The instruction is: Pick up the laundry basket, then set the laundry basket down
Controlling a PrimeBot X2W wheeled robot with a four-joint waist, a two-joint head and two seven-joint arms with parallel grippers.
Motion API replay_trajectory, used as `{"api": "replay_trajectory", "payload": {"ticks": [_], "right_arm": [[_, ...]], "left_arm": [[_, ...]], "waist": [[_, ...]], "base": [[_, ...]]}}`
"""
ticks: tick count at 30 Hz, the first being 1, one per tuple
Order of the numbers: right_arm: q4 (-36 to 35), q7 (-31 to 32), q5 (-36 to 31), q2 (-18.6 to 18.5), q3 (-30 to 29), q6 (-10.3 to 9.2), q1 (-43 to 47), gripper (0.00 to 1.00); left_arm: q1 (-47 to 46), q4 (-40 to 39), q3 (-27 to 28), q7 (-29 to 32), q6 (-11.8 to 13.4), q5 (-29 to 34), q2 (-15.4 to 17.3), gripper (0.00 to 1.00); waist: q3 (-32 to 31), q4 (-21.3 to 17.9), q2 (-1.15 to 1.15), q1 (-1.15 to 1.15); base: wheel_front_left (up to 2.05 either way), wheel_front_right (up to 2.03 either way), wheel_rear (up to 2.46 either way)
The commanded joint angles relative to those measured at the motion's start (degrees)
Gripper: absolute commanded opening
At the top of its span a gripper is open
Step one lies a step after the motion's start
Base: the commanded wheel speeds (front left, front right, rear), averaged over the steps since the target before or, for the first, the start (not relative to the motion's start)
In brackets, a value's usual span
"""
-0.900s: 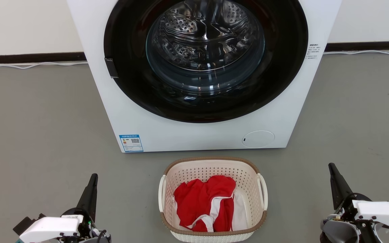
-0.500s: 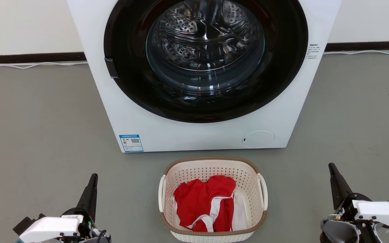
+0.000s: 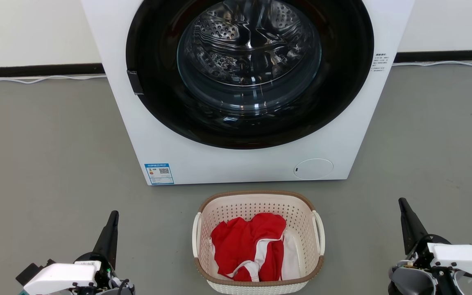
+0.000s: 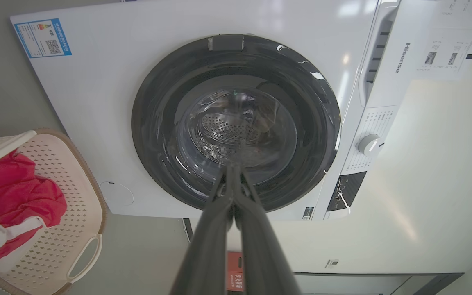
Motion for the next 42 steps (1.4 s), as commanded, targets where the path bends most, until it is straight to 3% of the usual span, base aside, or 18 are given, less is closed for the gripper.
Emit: {"api": "replay_trajectory", "payload": {"ticks": [1,41,42], "right_arm": [[-1.77,0.44,0.38,-0.34,1.08,0.41,-1.37,0.0],[-1.77,0.44,0.38,-0.34,1.08,0.41,-1.37,0.0],[0.22,-0.01,-0.01,0.0,0.04,-0.01,0.07,1.0]], "left_arm": [[-3.21,-1.64,1.78,0.34,-0.41,-0.02,0.6,0.0],[-3.21,-1.64,1.78,0.34,-0.41,-0.02,0.6,0.0],[0.1,0.23,-0.01,-0.04,0.01,0.0,-0.02,1.0]], "waist": [[0.0,0.0,0.0,0.0],[0.0,0.0,0.0,0.0],[0.0,0.0,0.0,0.0]], "base": [[0.0,0.0,0.0],[0.0,0.0,0.0],[0.0,0.0,0.0]]}}
